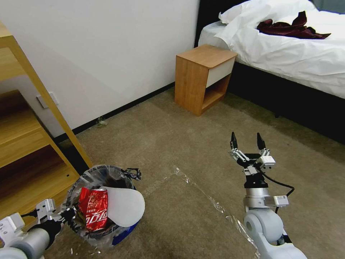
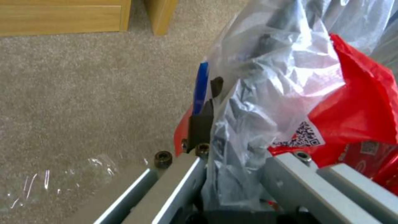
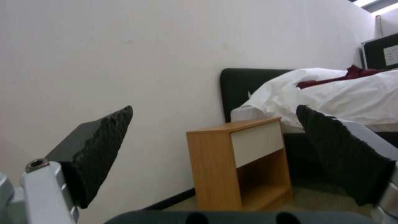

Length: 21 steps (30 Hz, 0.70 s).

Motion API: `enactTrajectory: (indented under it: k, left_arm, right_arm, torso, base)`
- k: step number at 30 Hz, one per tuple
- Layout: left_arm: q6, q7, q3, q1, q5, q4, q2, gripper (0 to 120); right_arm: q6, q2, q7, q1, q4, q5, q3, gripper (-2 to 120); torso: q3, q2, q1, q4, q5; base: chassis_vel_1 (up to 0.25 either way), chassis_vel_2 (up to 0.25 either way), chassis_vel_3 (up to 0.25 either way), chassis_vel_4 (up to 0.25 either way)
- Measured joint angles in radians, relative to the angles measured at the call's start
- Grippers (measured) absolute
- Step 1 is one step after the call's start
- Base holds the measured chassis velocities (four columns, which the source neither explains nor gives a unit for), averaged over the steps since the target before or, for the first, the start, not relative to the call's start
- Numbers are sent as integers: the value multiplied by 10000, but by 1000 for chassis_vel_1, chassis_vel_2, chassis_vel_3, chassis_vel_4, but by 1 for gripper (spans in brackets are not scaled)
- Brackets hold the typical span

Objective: Pick up the trash bin and place the garbage on the floor into it.

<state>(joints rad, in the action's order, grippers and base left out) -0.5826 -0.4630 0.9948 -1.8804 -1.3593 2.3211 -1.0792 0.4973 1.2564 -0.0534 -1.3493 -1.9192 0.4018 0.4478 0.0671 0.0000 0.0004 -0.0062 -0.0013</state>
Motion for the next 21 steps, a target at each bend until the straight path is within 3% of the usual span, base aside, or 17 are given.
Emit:
enactTrajectory:
  k: [21]
  left_arm:
    - [-14, 90, 35, -266, 89, 124, 127, 0]
  right_arm:
    - [-38, -35, 18, 46, 39, -41, 14, 100]
  torso:
    - [1, 0, 0, -1, 0]
  base:
    - [0, 0, 0, 0]
